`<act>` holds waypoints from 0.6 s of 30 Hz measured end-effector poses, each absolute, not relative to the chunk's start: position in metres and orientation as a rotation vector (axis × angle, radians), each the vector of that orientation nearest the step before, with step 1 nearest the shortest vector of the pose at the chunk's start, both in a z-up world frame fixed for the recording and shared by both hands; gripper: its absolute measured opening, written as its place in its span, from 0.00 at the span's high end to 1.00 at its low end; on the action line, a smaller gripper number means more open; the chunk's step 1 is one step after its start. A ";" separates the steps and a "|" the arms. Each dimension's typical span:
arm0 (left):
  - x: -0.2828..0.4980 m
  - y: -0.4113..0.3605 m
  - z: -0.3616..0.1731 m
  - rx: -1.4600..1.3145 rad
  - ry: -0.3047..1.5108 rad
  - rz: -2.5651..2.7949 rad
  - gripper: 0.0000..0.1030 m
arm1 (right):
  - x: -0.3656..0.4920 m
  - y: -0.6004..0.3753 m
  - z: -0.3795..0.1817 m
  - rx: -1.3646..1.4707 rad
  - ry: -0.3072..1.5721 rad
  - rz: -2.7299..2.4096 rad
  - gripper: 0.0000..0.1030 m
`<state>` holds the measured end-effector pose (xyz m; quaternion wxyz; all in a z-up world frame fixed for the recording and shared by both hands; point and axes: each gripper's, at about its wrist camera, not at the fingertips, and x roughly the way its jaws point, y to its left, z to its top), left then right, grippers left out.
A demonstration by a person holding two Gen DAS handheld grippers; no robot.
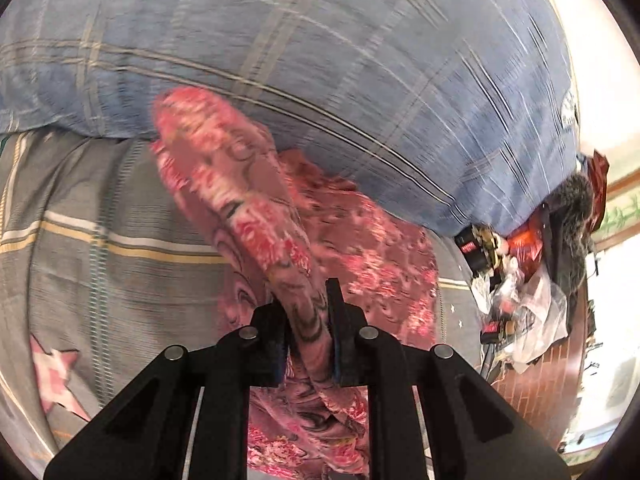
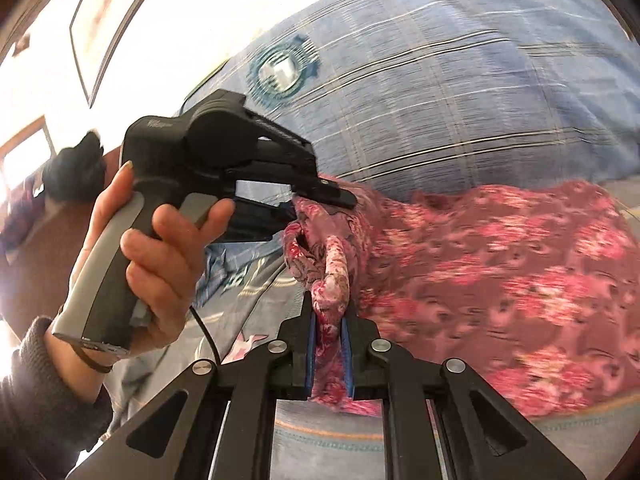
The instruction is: Fold small clothes
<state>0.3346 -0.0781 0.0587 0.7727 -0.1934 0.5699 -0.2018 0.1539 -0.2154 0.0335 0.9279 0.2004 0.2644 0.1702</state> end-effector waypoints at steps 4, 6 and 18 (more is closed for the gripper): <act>0.326 -0.121 0.069 -0.371 1.237 -0.457 0.87 | 0.139 -0.253 0.034 0.485 0.519 0.322 0.90; 0.322 -0.140 0.072 -0.340 1.239 -0.462 0.87 | 0.133 -0.269 0.033 0.515 0.508 0.306 0.90; 0.309 -0.255 0.049 -0.195 1.320 -0.490 0.86 | 0.098 -0.367 0.017 0.670 0.469 0.198 0.90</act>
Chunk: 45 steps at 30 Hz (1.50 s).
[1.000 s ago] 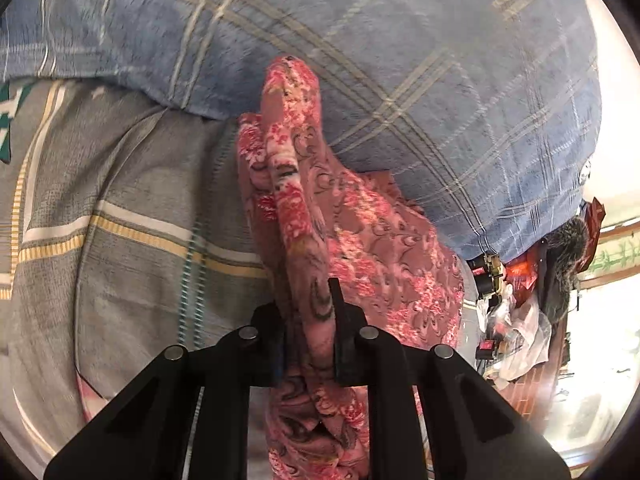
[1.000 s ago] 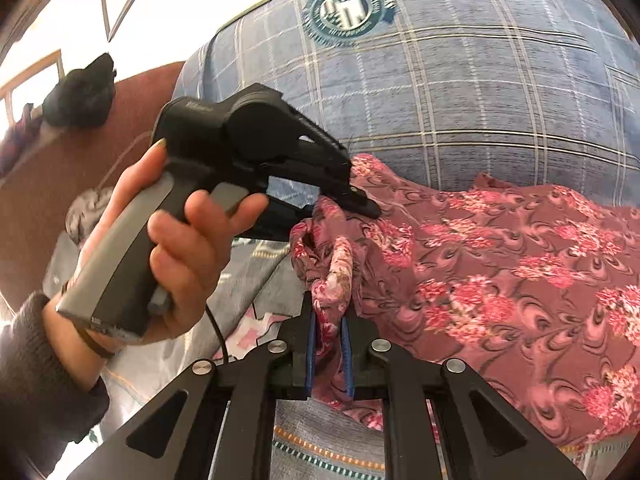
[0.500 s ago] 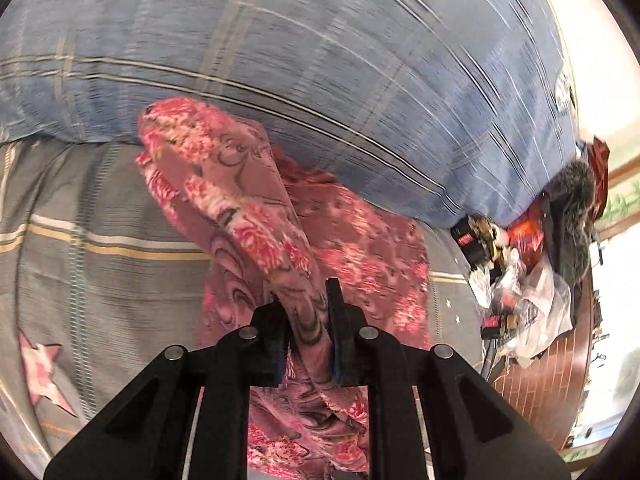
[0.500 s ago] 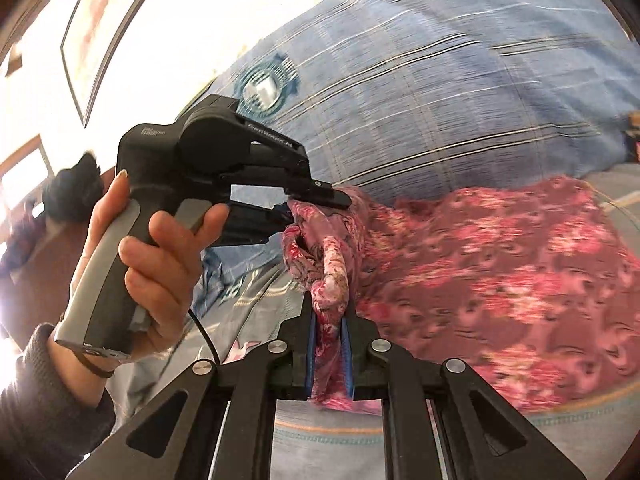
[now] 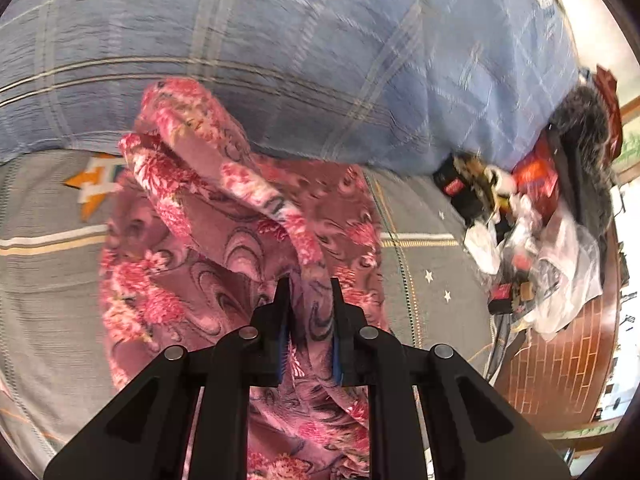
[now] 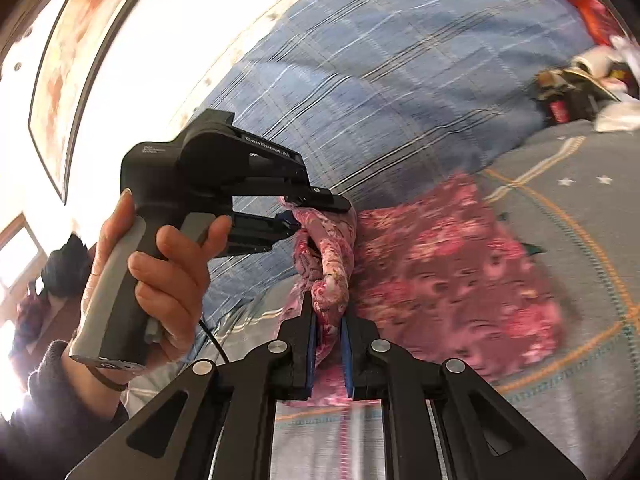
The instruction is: Fold small clothes
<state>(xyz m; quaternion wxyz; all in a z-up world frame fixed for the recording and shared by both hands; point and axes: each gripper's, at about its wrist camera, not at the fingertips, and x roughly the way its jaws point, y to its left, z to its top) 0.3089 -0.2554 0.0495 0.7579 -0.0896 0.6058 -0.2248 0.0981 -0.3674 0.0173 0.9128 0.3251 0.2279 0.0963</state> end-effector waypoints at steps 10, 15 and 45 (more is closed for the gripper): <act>0.309 -0.311 0.010 -0.103 1.381 -0.447 0.79 | 0.089 -0.421 -0.037 0.855 0.540 0.146 0.90; 0.308 -0.321 0.014 -0.083 1.392 -0.432 0.65 | 0.092 -0.425 -0.052 0.920 0.556 0.151 0.90; 0.312 -0.319 0.031 -0.186 1.383 -0.464 0.92 | 0.073 -0.474 -0.050 1.234 0.540 0.046 0.83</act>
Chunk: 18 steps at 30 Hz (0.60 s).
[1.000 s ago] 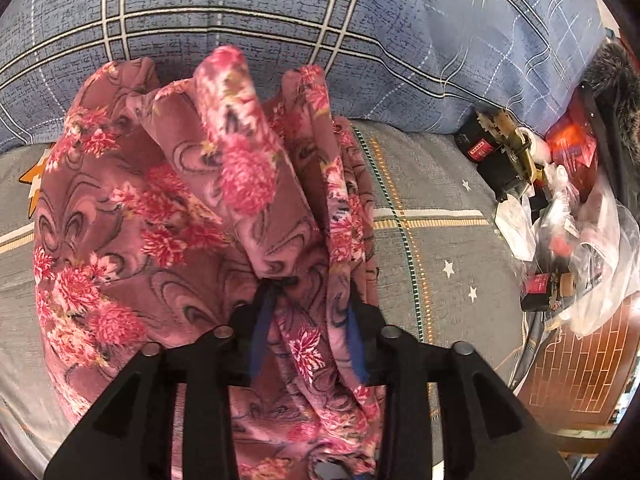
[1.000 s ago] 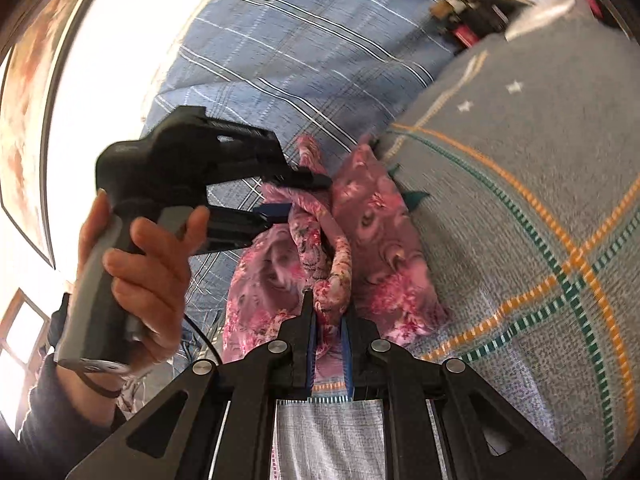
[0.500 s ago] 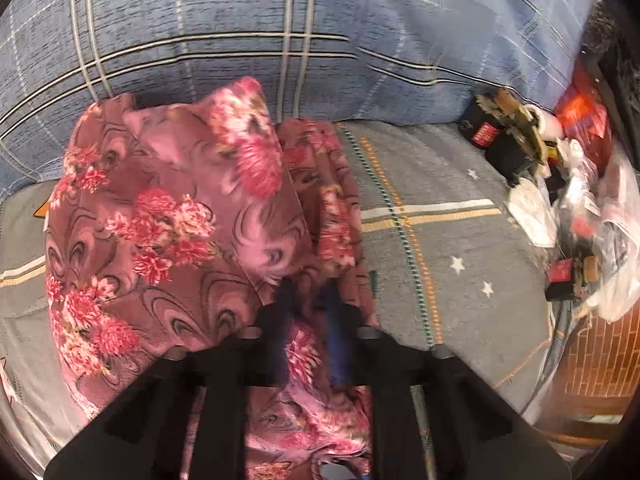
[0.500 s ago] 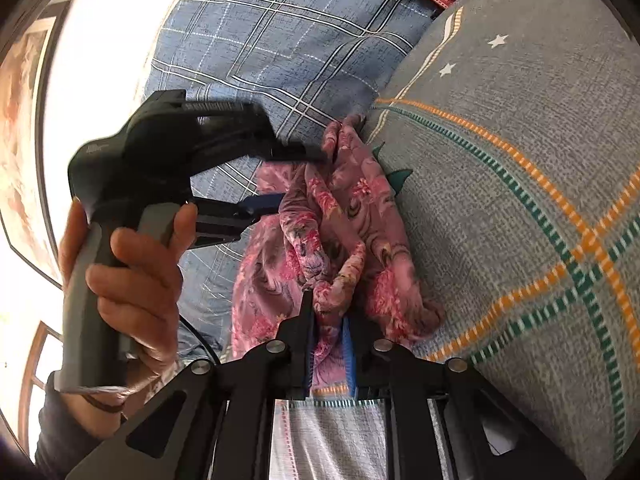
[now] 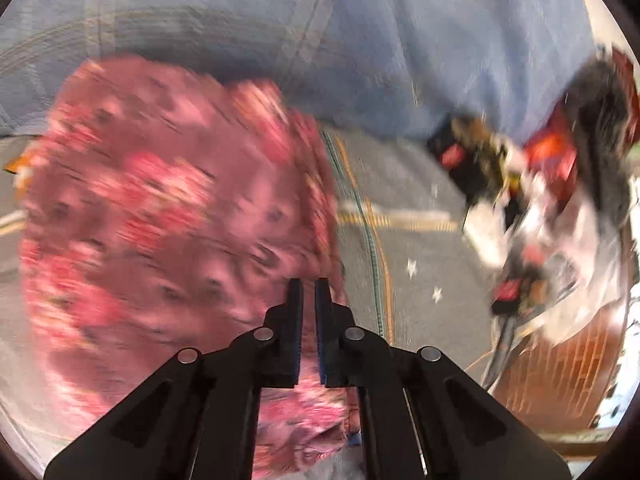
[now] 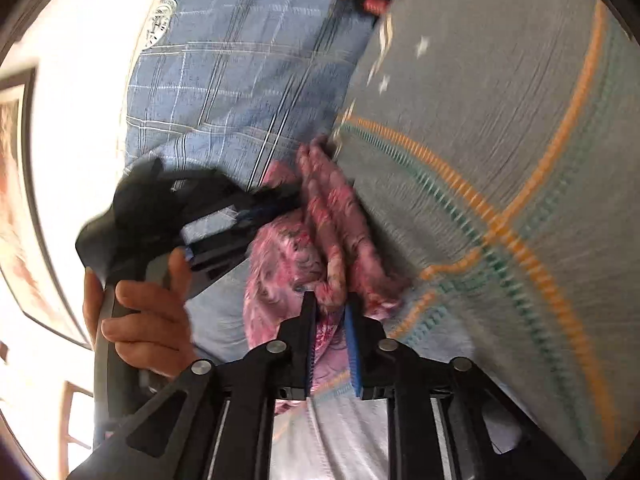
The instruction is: Fold small clothes
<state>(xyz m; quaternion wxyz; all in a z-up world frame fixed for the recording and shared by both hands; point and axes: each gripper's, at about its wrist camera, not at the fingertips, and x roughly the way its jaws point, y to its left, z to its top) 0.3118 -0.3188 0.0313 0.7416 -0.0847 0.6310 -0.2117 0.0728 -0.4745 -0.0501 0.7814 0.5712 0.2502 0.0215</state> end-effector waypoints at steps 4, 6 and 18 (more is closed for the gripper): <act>0.329 -0.275 0.061 -0.137 1.308 -0.335 0.51 | 0.069 -0.496 -0.008 1.198 0.376 0.001 0.75; 0.334 -0.254 0.067 -0.152 1.282 -0.301 0.51 | 0.098 -0.501 0.008 1.130 0.397 0.024 0.49; 0.358 -0.161 0.018 -0.370 1.324 -0.312 0.51 | 0.276 -0.438 -0.015 0.791 0.709 0.154 0.62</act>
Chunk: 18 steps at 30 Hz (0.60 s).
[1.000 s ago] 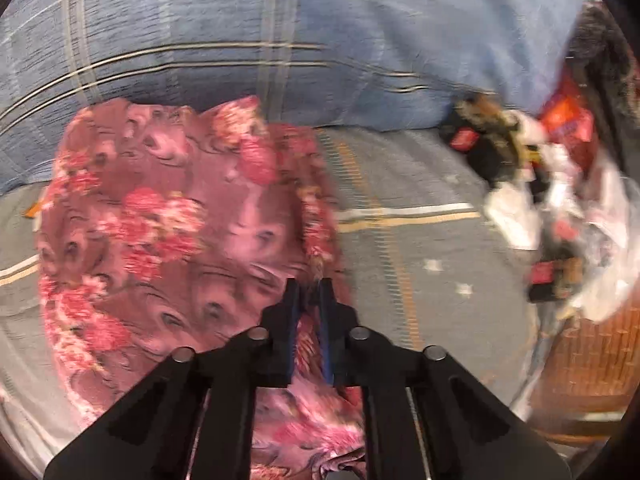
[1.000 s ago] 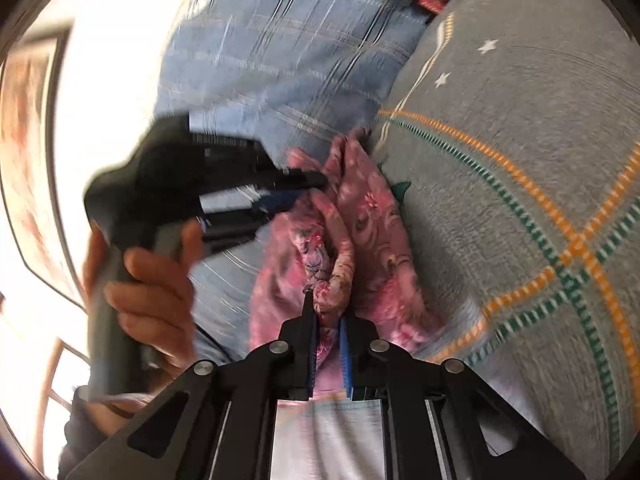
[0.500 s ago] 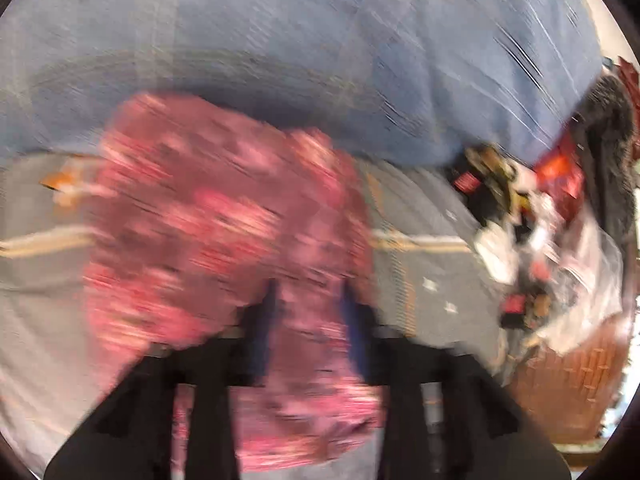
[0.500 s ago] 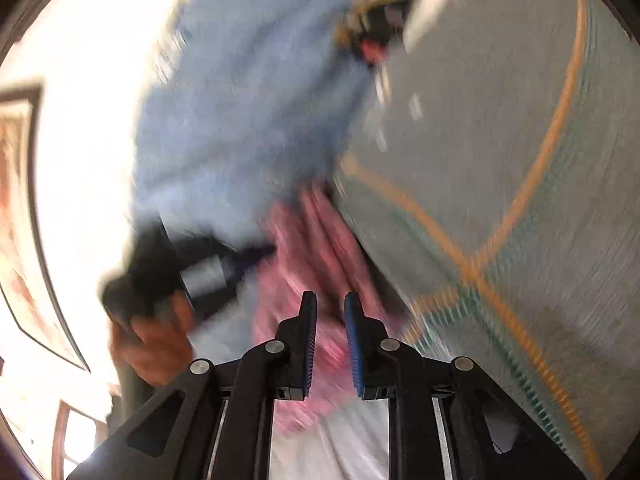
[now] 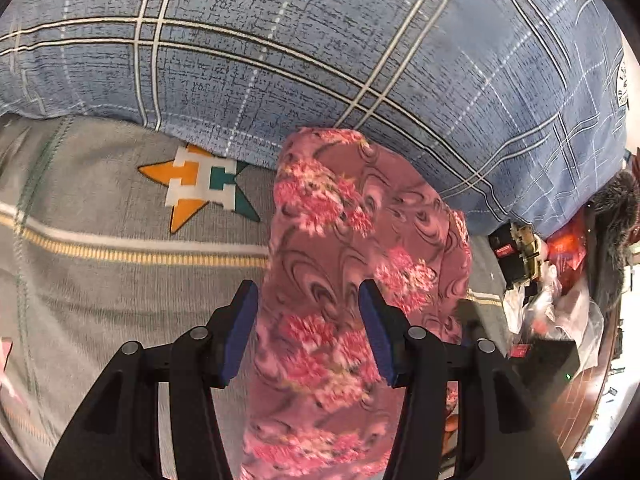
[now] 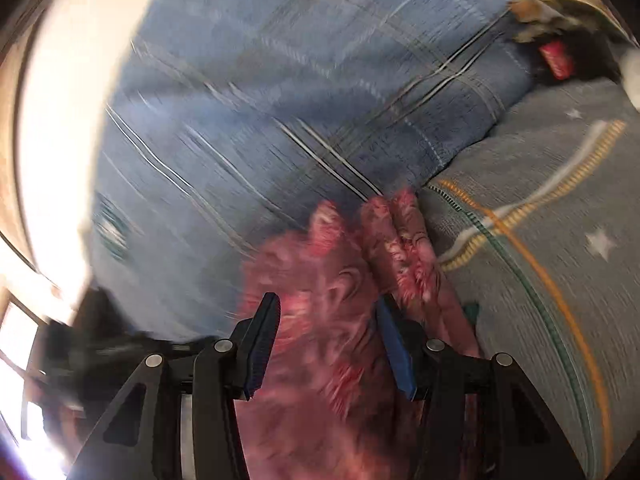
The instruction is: Fold small clothes
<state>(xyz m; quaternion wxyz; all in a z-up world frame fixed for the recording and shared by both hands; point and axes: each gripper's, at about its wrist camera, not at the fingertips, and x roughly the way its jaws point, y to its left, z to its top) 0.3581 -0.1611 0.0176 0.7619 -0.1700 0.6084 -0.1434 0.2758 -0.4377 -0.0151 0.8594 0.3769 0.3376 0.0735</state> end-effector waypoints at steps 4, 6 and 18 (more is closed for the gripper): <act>0.364 -0.166 0.009 -0.432 1.311 -0.390 0.51 | 0.271 -0.441 0.004 0.845 0.570 0.222 0.95; 0.365 -0.174 -0.001 -0.409 1.308 -0.378 0.51 | 0.260 -0.454 0.014 0.856 0.514 0.182 0.96; 0.301 -0.156 -0.003 -0.460 1.296 -0.454 0.50 | 0.241 -0.470 -0.005 0.908 0.692 0.240 0.57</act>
